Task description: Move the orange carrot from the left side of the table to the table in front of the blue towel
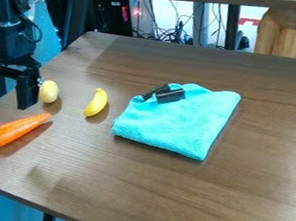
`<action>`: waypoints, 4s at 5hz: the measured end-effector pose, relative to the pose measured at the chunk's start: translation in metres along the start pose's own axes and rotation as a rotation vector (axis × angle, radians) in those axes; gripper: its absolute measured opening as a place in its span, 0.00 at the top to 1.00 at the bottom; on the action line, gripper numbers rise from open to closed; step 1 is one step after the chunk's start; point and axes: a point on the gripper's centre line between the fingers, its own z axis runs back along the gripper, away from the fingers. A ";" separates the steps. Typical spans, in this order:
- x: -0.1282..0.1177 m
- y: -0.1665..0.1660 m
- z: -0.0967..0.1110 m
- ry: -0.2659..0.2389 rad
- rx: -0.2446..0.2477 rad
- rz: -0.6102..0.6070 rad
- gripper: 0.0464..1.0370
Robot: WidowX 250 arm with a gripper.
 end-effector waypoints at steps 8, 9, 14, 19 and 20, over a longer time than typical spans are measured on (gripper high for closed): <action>0.023 0.016 -0.056 0.135 0.040 -0.001 0.04; 0.024 0.015 -0.063 0.171 0.027 -0.016 0.04; 0.034 -0.003 -0.036 0.035 -0.124 -0.024 0.54; 0.024 -0.155 0.065 -0.215 -0.323 -0.094 0.54; 0.019 -0.193 0.056 -0.267 -0.367 -0.040 0.54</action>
